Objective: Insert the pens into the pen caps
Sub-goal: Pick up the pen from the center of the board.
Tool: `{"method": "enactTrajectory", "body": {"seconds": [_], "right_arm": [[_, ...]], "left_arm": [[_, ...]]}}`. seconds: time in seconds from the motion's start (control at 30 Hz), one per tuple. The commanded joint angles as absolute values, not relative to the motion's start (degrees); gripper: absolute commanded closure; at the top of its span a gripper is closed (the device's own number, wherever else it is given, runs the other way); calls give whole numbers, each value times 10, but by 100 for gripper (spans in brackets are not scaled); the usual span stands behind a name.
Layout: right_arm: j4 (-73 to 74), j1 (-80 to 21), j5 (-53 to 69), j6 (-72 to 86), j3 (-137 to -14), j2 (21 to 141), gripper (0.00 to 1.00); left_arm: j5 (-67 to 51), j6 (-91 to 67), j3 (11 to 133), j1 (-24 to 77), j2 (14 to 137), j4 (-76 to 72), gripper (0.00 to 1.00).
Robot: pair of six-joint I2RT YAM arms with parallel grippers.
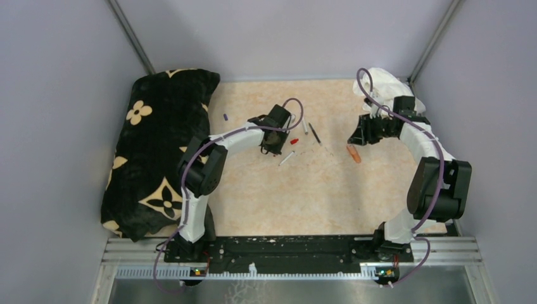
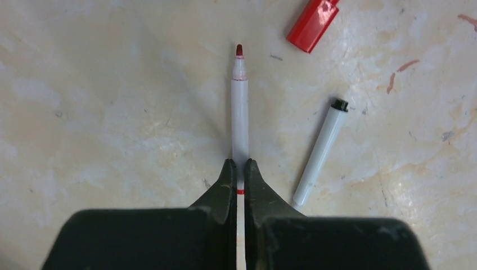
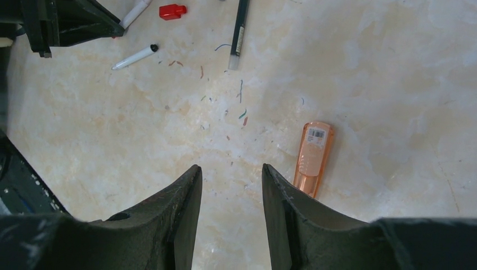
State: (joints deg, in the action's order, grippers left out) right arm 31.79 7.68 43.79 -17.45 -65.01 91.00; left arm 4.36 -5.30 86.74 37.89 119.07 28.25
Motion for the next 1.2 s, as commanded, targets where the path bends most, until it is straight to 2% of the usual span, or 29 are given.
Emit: {"method": "enactTrajectory", "body": {"seconds": [0.0,0.47,0.57,0.8,0.87,0.97,1.17], "right_arm": [[348,83,467,-206,-701,888,57],[370,70,633,-249,-760,834,57],[338,47,649,-179,-764,818,51],[156,-24,671,130,-748,816,50],[116,-33,662,188,-744,816,44],[97,-43,658,224,-746,823,37],[117,-75,637,205,-739,832,36]], "left_arm": [[20,-54,827,383,1133,248,100],[-153,-93,645,383,932,29,100],[-208,-116,627,383,903,-39,100],[-284,-176,632,384,881,-124,100],[-297,-188,638,386,881,-133,100],[-305,-197,643,389,879,-141,100],[-313,-209,643,395,878,-153,100]]}}
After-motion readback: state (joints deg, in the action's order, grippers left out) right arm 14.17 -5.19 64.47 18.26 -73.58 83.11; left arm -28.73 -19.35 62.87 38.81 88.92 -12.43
